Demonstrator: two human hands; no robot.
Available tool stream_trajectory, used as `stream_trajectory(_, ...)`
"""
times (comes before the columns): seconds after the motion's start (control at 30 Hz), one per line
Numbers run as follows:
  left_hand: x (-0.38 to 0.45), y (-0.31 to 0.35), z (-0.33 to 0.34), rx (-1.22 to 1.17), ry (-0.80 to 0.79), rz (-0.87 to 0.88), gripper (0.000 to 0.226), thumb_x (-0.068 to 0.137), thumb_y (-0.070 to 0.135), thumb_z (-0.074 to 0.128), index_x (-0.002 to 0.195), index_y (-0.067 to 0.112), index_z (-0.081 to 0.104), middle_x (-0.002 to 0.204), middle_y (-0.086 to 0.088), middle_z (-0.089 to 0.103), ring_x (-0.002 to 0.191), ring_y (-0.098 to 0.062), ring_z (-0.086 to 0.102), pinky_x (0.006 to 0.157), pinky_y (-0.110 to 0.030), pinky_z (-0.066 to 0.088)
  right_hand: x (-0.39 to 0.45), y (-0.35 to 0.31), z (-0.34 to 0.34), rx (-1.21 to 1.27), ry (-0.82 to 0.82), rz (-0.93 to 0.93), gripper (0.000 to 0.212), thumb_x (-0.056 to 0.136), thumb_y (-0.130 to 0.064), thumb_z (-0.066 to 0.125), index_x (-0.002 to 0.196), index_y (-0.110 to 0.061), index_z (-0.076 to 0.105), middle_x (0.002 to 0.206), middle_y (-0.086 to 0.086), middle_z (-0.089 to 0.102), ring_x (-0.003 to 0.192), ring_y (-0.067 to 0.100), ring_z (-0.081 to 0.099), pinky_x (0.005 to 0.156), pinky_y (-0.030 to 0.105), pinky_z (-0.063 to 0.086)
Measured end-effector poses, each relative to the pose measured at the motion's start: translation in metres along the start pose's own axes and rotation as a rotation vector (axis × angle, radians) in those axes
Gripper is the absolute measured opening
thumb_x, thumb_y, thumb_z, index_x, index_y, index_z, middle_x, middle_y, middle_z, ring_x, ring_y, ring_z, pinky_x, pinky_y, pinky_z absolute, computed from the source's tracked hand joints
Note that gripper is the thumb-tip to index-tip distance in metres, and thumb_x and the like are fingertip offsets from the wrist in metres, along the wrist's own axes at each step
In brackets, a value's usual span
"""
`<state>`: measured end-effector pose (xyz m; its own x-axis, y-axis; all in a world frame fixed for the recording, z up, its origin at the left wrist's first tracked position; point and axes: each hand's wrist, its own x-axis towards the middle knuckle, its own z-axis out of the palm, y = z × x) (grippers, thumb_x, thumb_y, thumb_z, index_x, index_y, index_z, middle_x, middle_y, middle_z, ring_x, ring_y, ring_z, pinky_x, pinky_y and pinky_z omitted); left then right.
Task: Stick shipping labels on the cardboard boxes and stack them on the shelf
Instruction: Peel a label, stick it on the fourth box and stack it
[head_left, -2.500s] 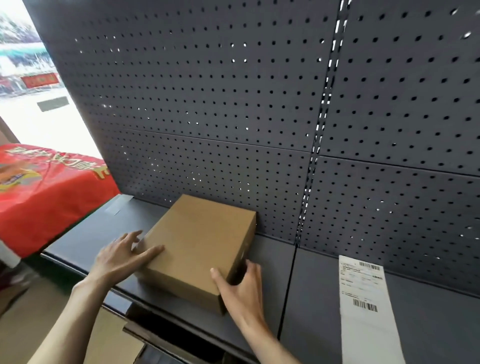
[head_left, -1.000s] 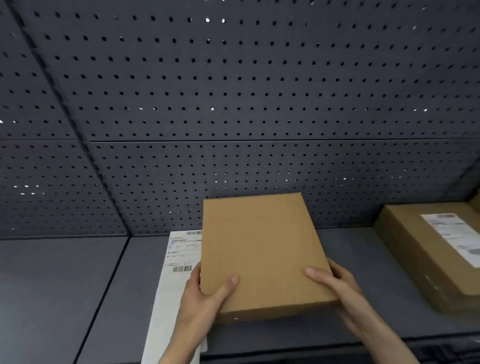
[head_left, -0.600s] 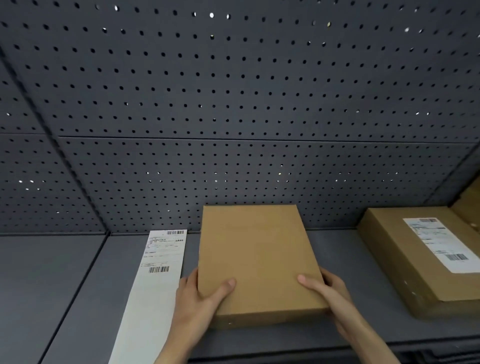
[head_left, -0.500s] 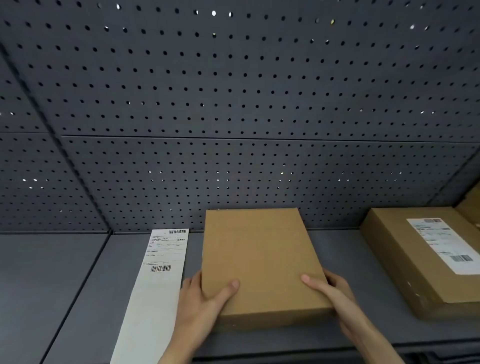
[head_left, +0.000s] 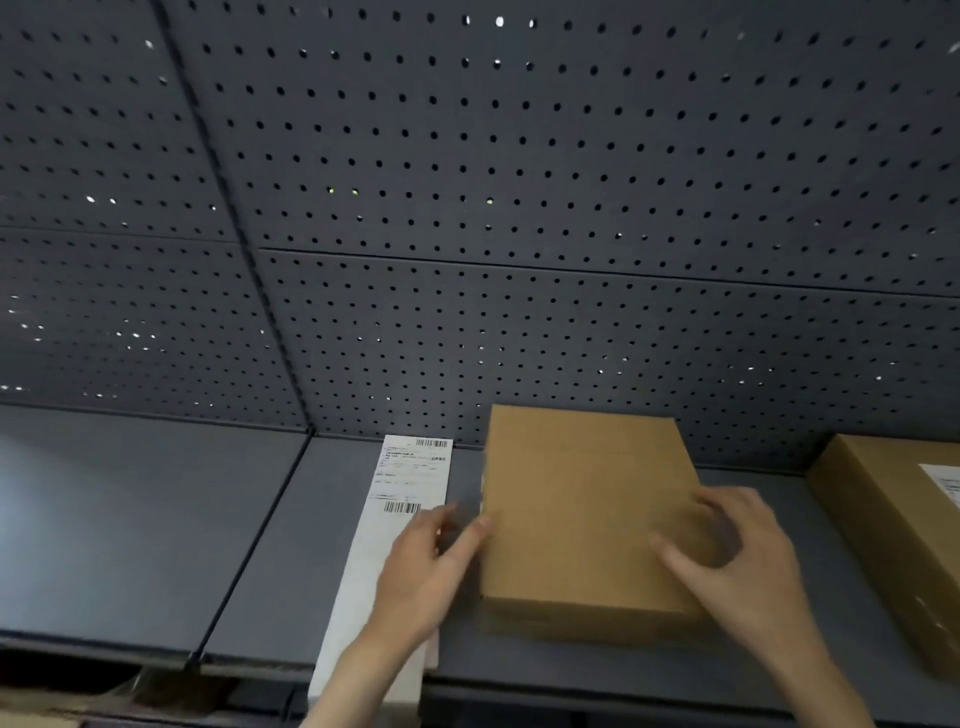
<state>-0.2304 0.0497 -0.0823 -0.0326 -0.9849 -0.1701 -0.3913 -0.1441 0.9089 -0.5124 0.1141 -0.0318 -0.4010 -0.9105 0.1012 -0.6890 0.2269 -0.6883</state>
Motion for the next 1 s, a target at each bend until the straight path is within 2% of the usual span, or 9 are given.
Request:
stream_trajectory(0.1,0.005,-0.016,-0.044,0.171,0.063,0.067,0.024,0.083,0.051,0.069,0.090,0.028,0.075,0.087,0.015,0.074,0.080,0.002,0.065,0.071,-0.024,0.047,-0.015,-0.039,0.028,-0.059,-0.007,-0.283,0.037,0.077,-0.039,0.086,0.106,-0.032,0.065,0.110,-0.027,0.050,0.108,0.002,0.043,0.100,0.026,0.033)
stream_trajectory(0.17,0.008,-0.034,-0.070,0.337,0.111,0.080,0.012,0.083,0.041,0.074,0.088,0.030,0.074,0.080,0.017,0.073,0.074,0.001,0.065,0.066,-0.025,0.047,-0.020,-0.059,0.057,-0.084,-0.063,-0.469,0.028,0.079,-0.036,0.084,0.101,-0.026,0.070,0.103,-0.020,0.054,0.104,0.004,0.045,0.094,0.023,0.035)
stream_trajectory(0.27,0.009,-0.057,-0.096,0.538,0.169,0.118,0.018,0.077,0.048,0.072,0.079,0.031,0.069,0.074,0.016,0.068,0.073,-0.005,0.063,0.059,-0.026,0.045,-0.025,-0.091,0.106,-0.175,-0.203,-0.685,0.025,0.083,-0.041,0.072,0.102,-0.024,0.071,0.099,-0.015,0.056,0.098,0.007,0.047,0.087,0.025,0.037)
stream_trajectory(0.37,0.010,-0.072,-0.108,0.608,0.189,0.180,0.030,0.074,0.056,0.072,0.073,0.026,0.066,0.074,0.015,0.065,0.072,-0.005,0.060,0.055,-0.022,0.044,-0.027,-0.117,0.154,-0.317,-0.269,-0.872,0.023,0.086,-0.038,0.067,0.099,-0.019,0.074,0.098,-0.008,0.064,0.095,0.014,0.057,0.080,0.028,0.045)
stream_trajectory(0.53,0.015,-0.088,-0.108,0.641,0.132,0.197,0.038,0.069,0.064,0.068,0.083,0.028,0.072,0.087,0.017,0.064,0.086,-0.010,0.060,0.066,-0.026,0.047,-0.022,-0.138,0.203,-0.516,-0.345,-0.835,0.023,0.100,-0.023,0.055,0.112,-0.007,0.066,0.117,0.009,0.063,0.110,0.031,0.058,0.092,0.043,0.047)
stream_trajectory(0.67,0.019,-0.094,-0.105,0.667,0.107,0.192,0.036,0.070,0.061,0.072,0.088,0.029,0.073,0.089,0.018,0.059,0.091,-0.009,0.058,0.067,-0.024,0.043,-0.018,-0.142,0.223,-0.596,-0.374,-0.745,0.023,0.102,-0.018,0.054,0.119,-0.006,0.064,0.122,0.012,0.060,0.112,0.033,0.057,0.089,0.046,0.048)
stream_trajectory(0.8,0.023,-0.095,-0.107,0.628,0.053,0.183,0.034,0.070,0.058,0.074,0.093,0.032,0.073,0.092,0.018,0.058,0.094,-0.009,0.058,0.073,-0.026,0.047,-0.018,-0.138,0.237,-0.598,-0.376,-0.699,0.014,0.086,-0.001,0.067,0.098,-0.008,0.071,0.108,0.010,0.065,0.103,0.033,0.061,0.071,0.043,0.051)
stream_trajectory(0.93,0.025,-0.096,-0.112,0.588,-0.008,0.179,0.025,0.069,0.055,0.077,0.085,0.041,0.065,0.090,0.019,0.057,0.093,-0.006,0.059,0.071,-0.023,0.046,-0.019,-0.139,0.237,-0.629,-0.353,-0.677,0.032,0.045,0.011,0.080,0.064,-0.012,0.071,0.075,0.004,0.067,0.072,0.027,0.065,0.047,0.030,0.046)
stream_trajectory(1.0,0.027,-0.096,-0.113,0.571,-0.037,0.170,0.025,0.069,0.052,0.079,0.082,0.045,0.059,0.090,0.019,0.058,0.092,-0.004,0.059,0.071,-0.020,0.044,-0.018,-0.134,0.241,-0.579,-0.306,-0.671,0.033,0.044,0.011,0.084,0.062,-0.013,0.069,0.073,0.002,0.065,0.069,0.025,0.065,0.043,0.029,0.043)
